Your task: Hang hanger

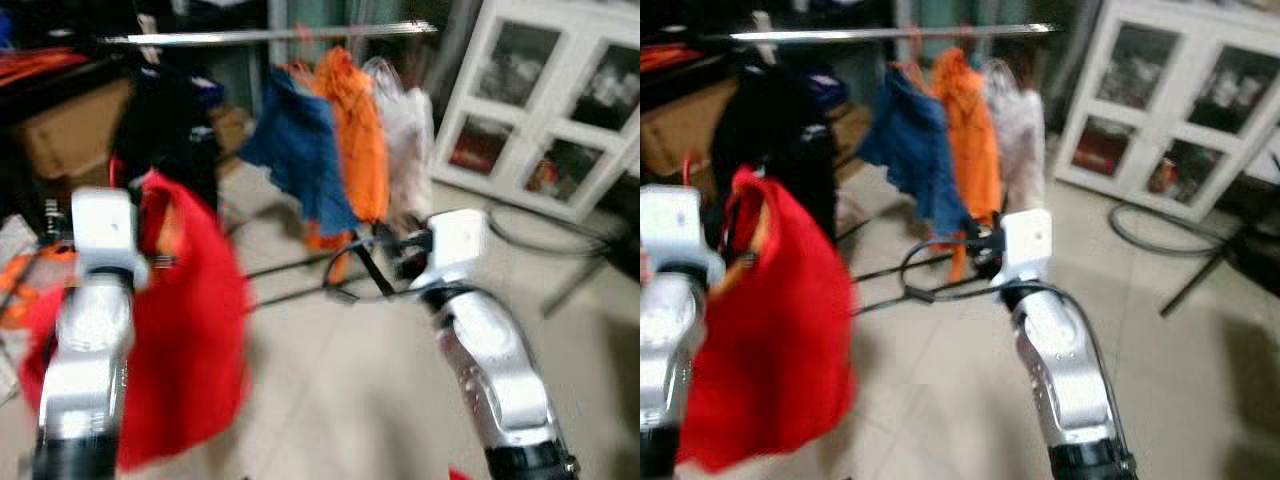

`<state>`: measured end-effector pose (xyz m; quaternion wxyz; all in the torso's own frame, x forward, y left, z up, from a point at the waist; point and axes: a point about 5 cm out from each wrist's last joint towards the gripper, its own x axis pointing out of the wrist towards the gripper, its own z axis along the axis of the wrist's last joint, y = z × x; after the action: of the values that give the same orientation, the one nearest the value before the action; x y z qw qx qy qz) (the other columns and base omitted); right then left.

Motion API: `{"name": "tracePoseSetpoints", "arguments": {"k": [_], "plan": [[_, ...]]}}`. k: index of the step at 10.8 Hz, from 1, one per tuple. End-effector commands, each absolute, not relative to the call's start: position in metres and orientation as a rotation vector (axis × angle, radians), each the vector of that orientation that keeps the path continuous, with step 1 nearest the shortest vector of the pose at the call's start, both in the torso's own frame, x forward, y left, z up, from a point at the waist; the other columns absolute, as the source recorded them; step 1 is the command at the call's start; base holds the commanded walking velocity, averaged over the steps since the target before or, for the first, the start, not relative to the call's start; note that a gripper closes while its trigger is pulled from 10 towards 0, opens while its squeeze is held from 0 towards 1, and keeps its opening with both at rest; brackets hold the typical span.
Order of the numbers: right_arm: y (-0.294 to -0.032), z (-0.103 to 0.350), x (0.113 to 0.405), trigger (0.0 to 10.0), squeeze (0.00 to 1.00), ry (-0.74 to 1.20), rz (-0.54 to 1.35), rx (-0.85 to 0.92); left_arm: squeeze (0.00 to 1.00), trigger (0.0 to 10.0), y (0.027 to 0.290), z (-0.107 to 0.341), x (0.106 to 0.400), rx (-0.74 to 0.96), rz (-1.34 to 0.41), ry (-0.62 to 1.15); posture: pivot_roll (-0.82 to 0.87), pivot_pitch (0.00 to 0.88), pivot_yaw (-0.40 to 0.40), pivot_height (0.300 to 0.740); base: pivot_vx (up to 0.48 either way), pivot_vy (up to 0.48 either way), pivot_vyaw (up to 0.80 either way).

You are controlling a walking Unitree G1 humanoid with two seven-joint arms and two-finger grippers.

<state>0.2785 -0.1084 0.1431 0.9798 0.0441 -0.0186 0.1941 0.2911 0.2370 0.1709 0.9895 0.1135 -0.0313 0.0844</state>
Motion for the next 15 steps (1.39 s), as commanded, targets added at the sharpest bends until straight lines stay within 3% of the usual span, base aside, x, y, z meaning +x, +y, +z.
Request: {"name": "tracePoseSetpoints", "arguments": {"k": [1, 4, 6, 8, 15], "plan": [[-0.115, 0.146, 0.275, 10.0, 0.0, -0.043, 0.414, 0.102, 0.0, 10.0, 0.221, 0.185, 0.3, 0.233, 0.079, -0.125, -0.05, 0.0, -0.001, 0.74, 0.36, 0.0, 0.0], [-0.126, 0.139, 0.274, 10.0, 0.0, -0.009, 0.336, 0.106, 0.0, 10.0, 0.193, 0.172, 0.305, 0.242, -0.068, -0.098, -0.08, 0.0, 0.086, 0.74, 0.36, 0.0, -0.24], [-0.129, 0.147, 0.275, 10.0, 0.0, -0.039, 0.305, 0.116, 0.0, 10.0, 0.198, 0.169, 0.303, 0.207, 0.001, -0.102, -0.1, 0.0, 0.089, 0.74, 0.362, 0.0, -0.4], [-0.145, 0.145, 0.287, 10.0, 0.0, -0.052, 0.111, 0.159, 0.0, 10.0, 0.203, 0.166, 0.3, 0.21, 0.034, -0.097, -0.08, 0.0, 0.068, 0.74, 0.356, 0.0, 0.0], [-0.126, 0.153, 0.288, 10.0, 0.0, -0.074, 0.234, 0.062, 0.0, 10.0, 0.207, 0.162, 0.294, 0.232, 0.036, -0.078, -0.07, 0.0, 0.059, 0.74, 0.364, 0.0, 0.11]]}}
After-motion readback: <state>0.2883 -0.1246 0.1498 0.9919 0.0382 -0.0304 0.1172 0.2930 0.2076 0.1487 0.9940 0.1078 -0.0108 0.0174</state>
